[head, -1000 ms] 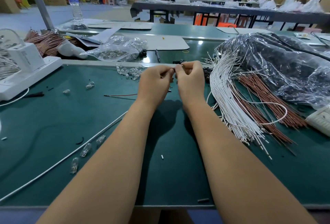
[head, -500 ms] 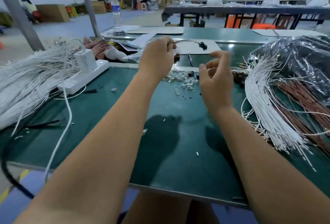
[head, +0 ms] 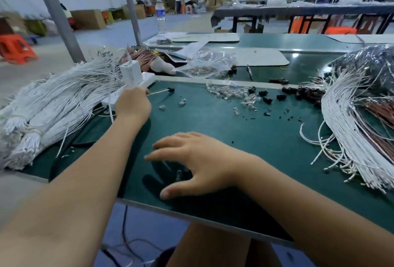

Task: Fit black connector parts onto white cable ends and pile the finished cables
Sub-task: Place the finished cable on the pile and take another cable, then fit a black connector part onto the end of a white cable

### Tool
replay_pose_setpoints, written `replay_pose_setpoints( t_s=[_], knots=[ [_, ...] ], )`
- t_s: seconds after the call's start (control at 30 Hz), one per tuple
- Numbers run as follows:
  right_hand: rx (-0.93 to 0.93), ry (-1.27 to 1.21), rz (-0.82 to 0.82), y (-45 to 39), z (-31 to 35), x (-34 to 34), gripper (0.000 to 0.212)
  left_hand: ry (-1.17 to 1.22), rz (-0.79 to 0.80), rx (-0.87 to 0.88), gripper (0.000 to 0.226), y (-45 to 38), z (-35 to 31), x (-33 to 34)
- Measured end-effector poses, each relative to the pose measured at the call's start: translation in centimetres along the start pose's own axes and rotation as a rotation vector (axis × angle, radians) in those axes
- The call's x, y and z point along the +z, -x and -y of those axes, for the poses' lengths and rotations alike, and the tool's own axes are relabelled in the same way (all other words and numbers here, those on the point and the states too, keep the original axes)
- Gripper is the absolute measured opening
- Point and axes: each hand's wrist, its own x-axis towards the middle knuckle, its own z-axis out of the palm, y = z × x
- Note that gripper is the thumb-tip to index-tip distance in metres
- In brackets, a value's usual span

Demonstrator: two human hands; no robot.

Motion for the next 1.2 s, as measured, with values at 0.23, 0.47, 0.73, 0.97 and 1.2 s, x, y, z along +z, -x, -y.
replay_pose_setpoints(
  t_s=[0.23,0.47,0.73,0.97,1.2],
  knots=[
    [0.194,0.177,0.162,-0.7,-3.9,0.5,0.044,0.070,-0.241,0.451,0.041,0.6,-0.4,0.2],
    [0.640,0.211,-0.007,1.5,-11.0,-1.0,0.044,0.088,0.430,0.347,0.048,0.3,-4.8,3.6],
    [0.859,0.257,-0.539,5.5,-13.2,-3.6,0.032,0.540,0.494,0.267,0.052,1.4,-12.0,4.1],
    [1.443,0.398,-0.541,11.8,-15.1,-5.8,0.024,0.633,0.194,0.238,0.040,4.2,-21.0,4.8],
    [1.566,0.423,-0.504,12.7,-16.1,-6.3,0.025,0.505,0.104,0.589,0.052,5.0,-26.0,5.0]
  ],
)
